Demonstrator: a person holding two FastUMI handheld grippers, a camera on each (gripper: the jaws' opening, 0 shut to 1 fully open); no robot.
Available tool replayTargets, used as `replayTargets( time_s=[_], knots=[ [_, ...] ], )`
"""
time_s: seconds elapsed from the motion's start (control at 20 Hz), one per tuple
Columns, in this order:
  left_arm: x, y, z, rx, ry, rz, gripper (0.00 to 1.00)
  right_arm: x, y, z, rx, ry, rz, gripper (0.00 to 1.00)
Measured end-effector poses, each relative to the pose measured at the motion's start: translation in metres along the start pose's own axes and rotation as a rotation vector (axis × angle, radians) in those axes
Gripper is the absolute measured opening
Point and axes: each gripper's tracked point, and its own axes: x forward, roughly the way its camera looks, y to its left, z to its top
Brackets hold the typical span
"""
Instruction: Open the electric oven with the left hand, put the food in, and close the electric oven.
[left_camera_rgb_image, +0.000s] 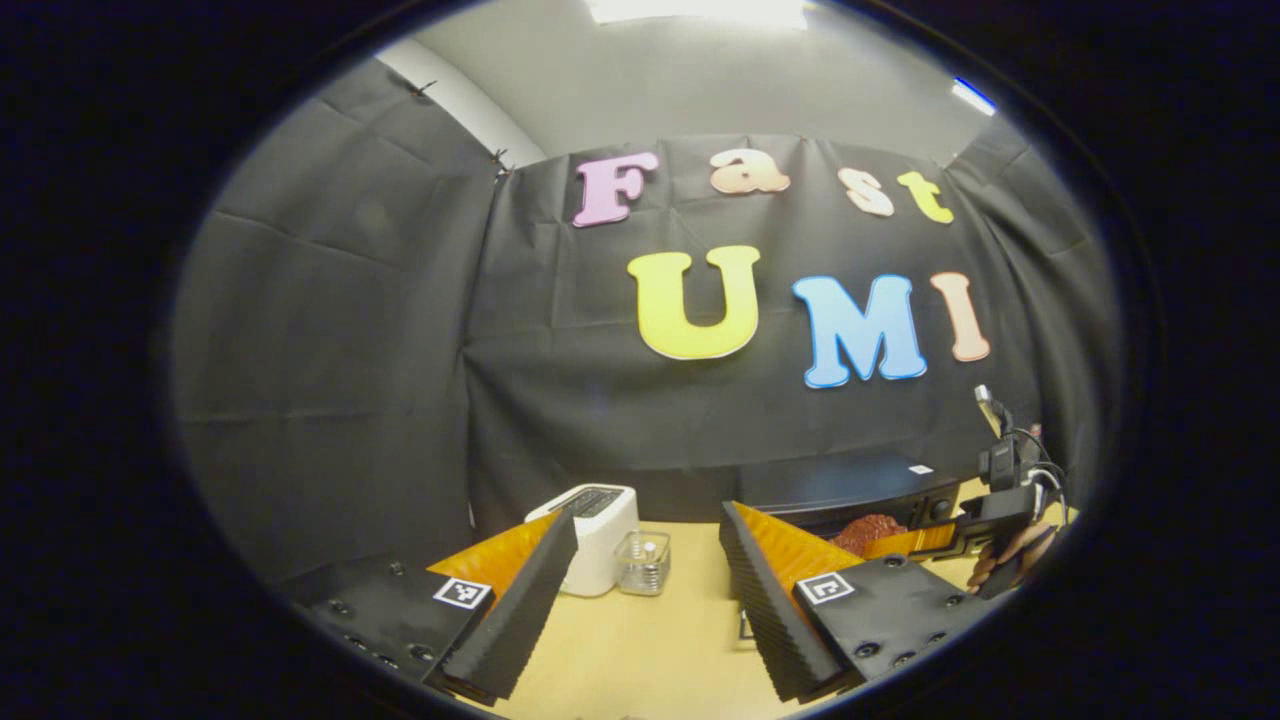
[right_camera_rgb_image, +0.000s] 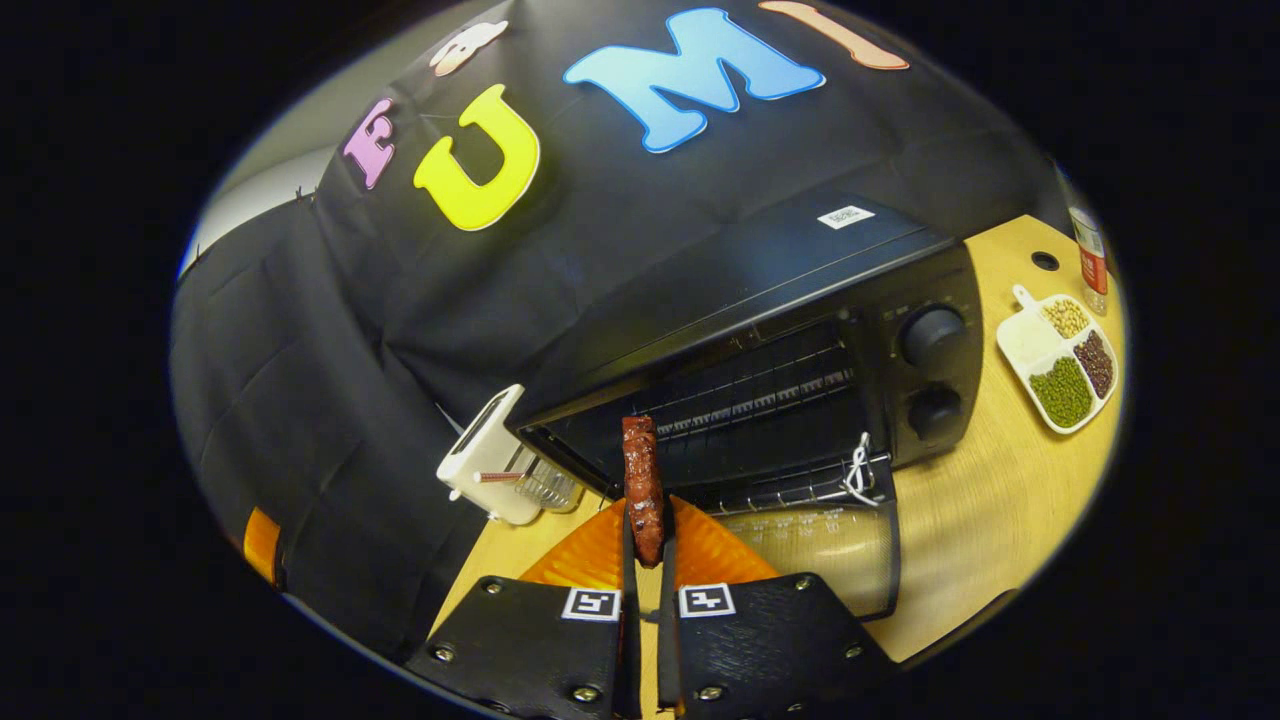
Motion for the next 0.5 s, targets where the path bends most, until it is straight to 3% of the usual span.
replayTargets(
  time_s=[0.35,0.45,0.5],
  knots=[
    [0.003,0.022,-0.006,0.040,0.031,0.025,0.98,0.039,-0.021,0.015,-0.047,-0.048,-0.074,0.11],
    [0.005,0.023,-0.004,0.047,0.024,0.023,0.98,0.041,-0.038,0.026,-0.089,-0.091,-0.141,0.24],
    [0.006,0.020,-0.003,0.043,0.023,0.018,0.98,0.037,-0.044,0.029,-0.113,-0.106,-0.170,0.47]
  ],
)
